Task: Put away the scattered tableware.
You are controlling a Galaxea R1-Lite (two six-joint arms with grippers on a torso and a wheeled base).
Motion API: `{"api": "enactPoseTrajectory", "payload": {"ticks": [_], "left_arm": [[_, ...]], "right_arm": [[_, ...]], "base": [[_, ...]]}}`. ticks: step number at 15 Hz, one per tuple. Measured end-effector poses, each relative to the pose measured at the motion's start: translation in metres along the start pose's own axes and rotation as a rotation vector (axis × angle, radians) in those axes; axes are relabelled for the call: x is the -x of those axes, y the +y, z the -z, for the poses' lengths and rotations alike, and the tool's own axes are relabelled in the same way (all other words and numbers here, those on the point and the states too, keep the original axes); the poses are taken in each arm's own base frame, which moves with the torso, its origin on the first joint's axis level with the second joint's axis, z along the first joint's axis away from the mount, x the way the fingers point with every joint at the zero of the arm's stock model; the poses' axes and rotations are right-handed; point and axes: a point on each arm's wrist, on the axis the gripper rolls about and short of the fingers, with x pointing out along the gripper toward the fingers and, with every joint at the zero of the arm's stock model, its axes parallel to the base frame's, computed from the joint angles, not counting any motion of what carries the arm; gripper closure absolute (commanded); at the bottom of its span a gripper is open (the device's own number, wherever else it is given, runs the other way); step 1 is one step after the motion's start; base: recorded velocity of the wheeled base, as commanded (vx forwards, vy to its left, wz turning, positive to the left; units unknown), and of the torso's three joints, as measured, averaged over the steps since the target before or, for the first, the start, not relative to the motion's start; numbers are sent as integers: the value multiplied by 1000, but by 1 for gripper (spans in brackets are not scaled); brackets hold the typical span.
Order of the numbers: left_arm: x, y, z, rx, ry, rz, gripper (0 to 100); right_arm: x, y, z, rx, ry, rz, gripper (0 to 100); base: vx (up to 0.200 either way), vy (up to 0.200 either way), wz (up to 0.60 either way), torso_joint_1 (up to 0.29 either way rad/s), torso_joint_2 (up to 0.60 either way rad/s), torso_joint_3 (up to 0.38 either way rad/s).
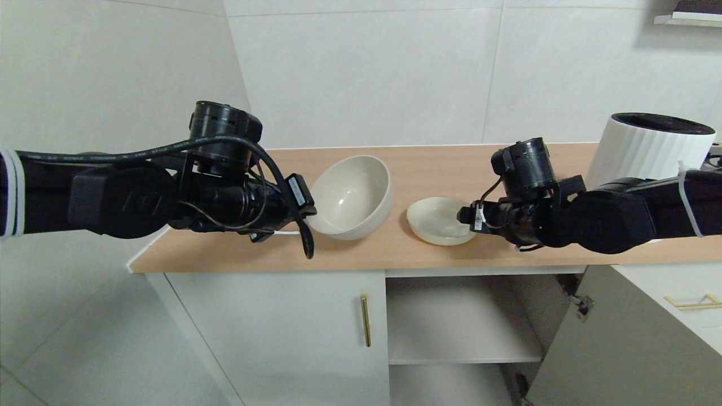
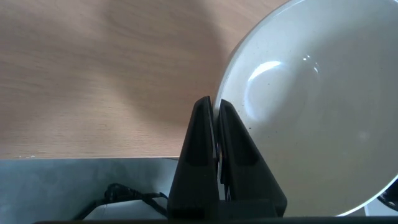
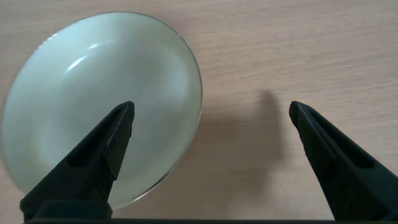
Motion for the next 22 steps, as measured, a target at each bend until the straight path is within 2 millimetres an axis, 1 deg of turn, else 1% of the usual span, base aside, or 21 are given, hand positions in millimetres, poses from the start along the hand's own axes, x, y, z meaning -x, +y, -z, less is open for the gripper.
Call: {"api": "enactPoseTrajectory", "payload": {"ticks": [1,6,10,12,14,15,17,19,22], "left_arm": [[0,0,0,0,-1,0,100],[1,0,0,0,-2,1,100],[1,1,2,0,12,6,100],[4,2,4,-2,38,28,100],[11,5,8,-11,52,33,100],[17,7,11,-24,56,31,100],[33,13,17,-56,58,31,100],[56,18,23,-94,51,47,100],[96,26,37,-175,55,113,100]], "right_arm": [[-2,0,1,2,5,-1,100],[-5,1,4,4,15,-1,100],[-3,1,3,2,10,-3,100],[-2,0,2,2,10,-3,100],[4,-1,0,-1,9,-18,100],[10,-3,-2,-7,10,-37,100],[29,-9,-7,-17,14,-100,100],[58,-20,-11,-18,37,-165,100],[109,-43,-9,3,151,-259,100]], "base": [[0,0,0,0,0,0],[0,0,0,0,0,0],[0,0,0,0,0,0],[0,0,0,0,0,0],[0,0,0,0,0,0],[0,0,0,0,0,0],[0,0,0,0,0,0],[0,0,0,0,0,0],[0,0,0,0,0,0]]}}
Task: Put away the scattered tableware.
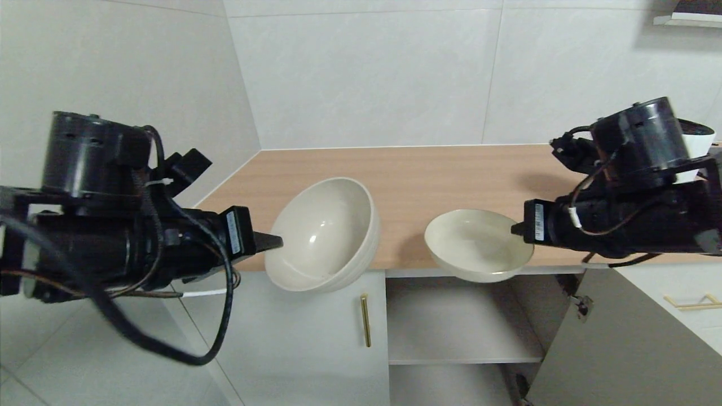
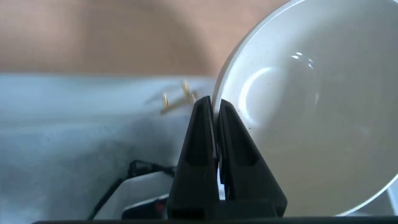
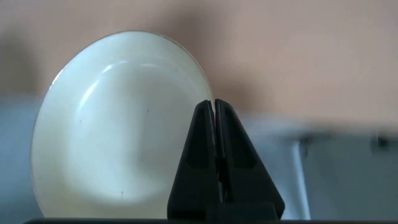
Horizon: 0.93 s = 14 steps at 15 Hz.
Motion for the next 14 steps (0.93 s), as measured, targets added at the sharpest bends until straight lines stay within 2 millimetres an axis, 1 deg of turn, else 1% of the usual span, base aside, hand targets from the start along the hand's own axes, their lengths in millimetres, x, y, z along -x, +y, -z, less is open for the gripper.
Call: {"api": "enactPoseTrajectory", "payload": {"ticks": [2,4,5,7,9,10,13,14], "left_arm": [[23,4,15,-27,5,29,100],[39,9,28,-33,2,39,100],[44,11,33,-35,1,41,100],[50,12,38,-36,2,44,100],[51,12,41,-40,7,50,100],[51,12,43,-42,13,50,100],[49,12,45,-43,28,48,100],[47,13,45,-42,34,46,100]], "right_arm": [[30,-7,10,2,50,-59,100],[50,-14,22,6,70,-65,100],[55,-17,28,9,74,-72,100],[62,-24,40,10,79,-83,100],[65,-27,46,9,82,-80,100],[63,-29,50,11,92,-74,100],[58,-30,54,11,98,-67,100],[58,-31,55,12,100,-64,100]], "base": [[0,0,0,0,0,0],[0,0,0,0,0,0],[0,0,0,0,0,0],[0,0,0,0,0,0],[0,0,0,0,0,0],[0,0,0,0,0,0],[0,0,0,0,0,0],[-200,0,0,7,7,7]]}}
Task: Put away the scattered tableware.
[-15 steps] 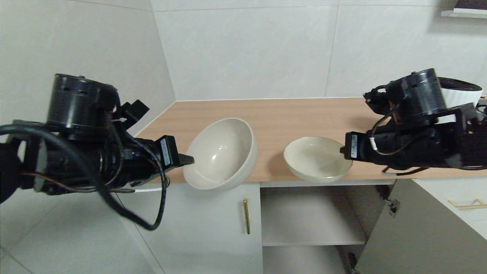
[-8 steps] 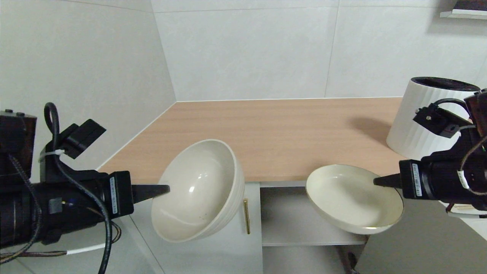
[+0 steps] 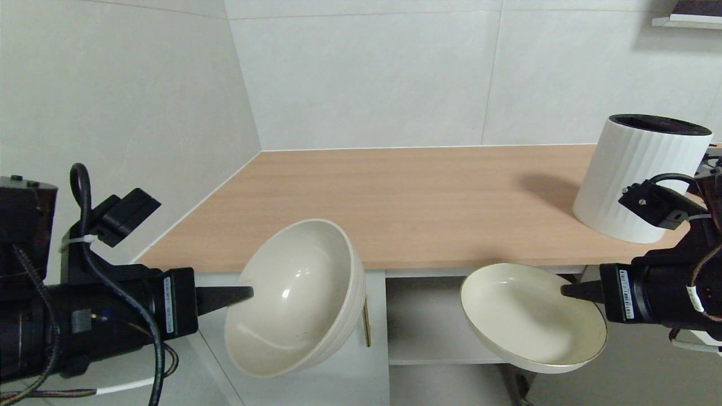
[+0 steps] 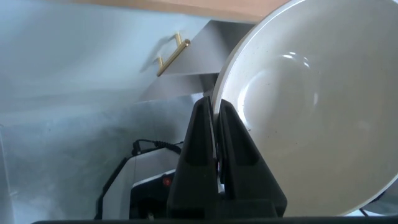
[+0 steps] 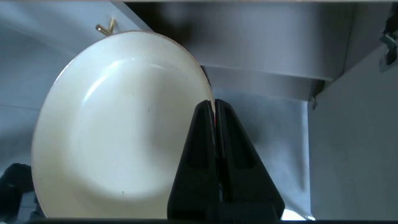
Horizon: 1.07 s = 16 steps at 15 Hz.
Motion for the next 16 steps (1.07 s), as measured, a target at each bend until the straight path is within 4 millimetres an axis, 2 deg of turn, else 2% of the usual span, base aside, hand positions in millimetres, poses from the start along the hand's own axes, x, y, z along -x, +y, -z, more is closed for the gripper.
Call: {"api": "enactPoseTrajectory", "payload": {"ticks": [5,16], "left_arm": [[-9,2,2,5,30,-16,100],[-13,4,3,8,46,-26,100]], "right_arm": [[-2,0,1,2,6,3,100],[-10,0,0,0,10,7,100]], "base": [[-200,0,0,2,1,5],[0,0,0,0,0,0]]}}
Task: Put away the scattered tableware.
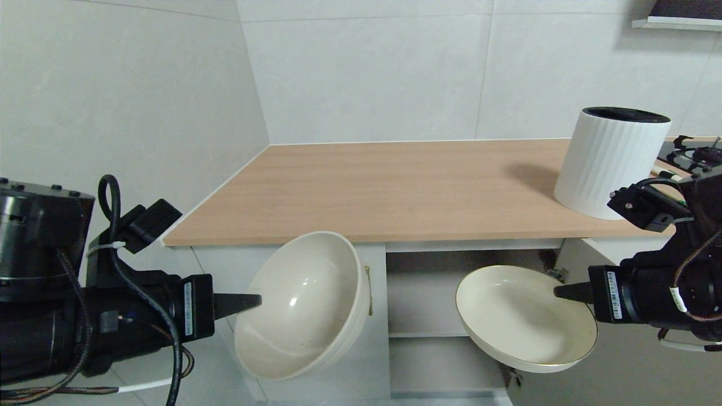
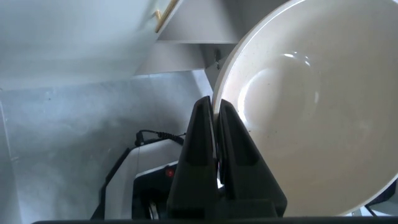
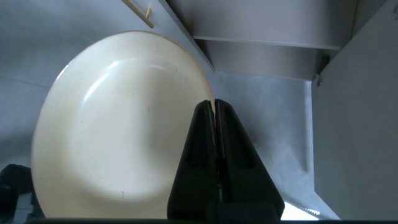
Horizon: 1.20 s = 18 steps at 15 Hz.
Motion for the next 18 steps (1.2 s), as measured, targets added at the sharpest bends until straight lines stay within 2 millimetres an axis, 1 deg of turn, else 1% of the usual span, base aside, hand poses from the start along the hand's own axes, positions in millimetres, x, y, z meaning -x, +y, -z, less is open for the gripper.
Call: {"api": "enactPoseTrajectory", "payload": {"ticks": [4,6,10,18], "left_arm": [[-3,2,2,-26,14,-9,100],[-4,3,3,-26,18,-10,100],[-5,3,3,-25,22,-12,100],[-6,4,4,-26,26,-15,100]], "right_arm": [[-4,0,1,0,8,5,100],[-5,0,1,0,11,6,100],[-6,-1,2,1,14,8,100],[-8,-1,3,2,25,13,100]], "base": [[0,0,0,0,0,0],[0,0,0,-78,210,122],[0,0,0,-156,431,260],[0,0,0,-135,451,316]]}}
